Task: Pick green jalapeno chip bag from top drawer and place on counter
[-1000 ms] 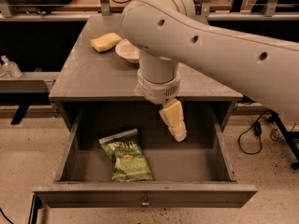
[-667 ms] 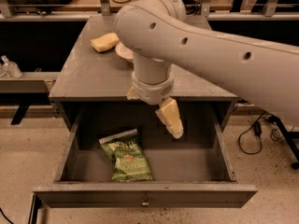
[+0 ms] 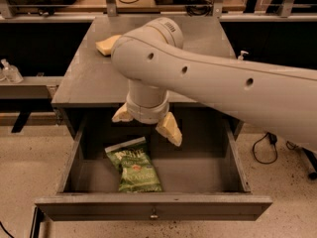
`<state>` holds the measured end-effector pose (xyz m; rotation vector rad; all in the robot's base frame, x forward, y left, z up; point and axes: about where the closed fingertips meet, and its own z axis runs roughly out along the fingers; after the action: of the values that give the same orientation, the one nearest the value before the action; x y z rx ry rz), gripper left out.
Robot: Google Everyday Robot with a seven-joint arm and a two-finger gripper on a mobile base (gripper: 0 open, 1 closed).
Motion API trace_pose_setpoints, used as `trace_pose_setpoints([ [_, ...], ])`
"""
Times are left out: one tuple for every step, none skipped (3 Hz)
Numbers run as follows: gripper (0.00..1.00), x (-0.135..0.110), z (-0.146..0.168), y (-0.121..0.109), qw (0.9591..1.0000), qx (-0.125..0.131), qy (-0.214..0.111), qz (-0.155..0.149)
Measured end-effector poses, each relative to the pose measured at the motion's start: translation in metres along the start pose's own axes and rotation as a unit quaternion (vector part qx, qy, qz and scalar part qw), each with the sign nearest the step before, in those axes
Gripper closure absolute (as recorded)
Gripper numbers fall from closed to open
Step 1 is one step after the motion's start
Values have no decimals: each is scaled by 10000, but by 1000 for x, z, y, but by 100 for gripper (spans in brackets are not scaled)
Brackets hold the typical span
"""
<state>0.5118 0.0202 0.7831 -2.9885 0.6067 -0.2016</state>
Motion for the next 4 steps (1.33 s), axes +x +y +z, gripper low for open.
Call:
trace_pose_setpoints([
  [0, 0, 6, -13, 9984, 134, 28, -551],
  [0, -5, 39, -23, 9971, -123, -265, -703],
  [0, -12, 86, -31, 9948, -185, -578, -816],
  [0, -21, 120, -44, 9936, -56, -599, -955],
])
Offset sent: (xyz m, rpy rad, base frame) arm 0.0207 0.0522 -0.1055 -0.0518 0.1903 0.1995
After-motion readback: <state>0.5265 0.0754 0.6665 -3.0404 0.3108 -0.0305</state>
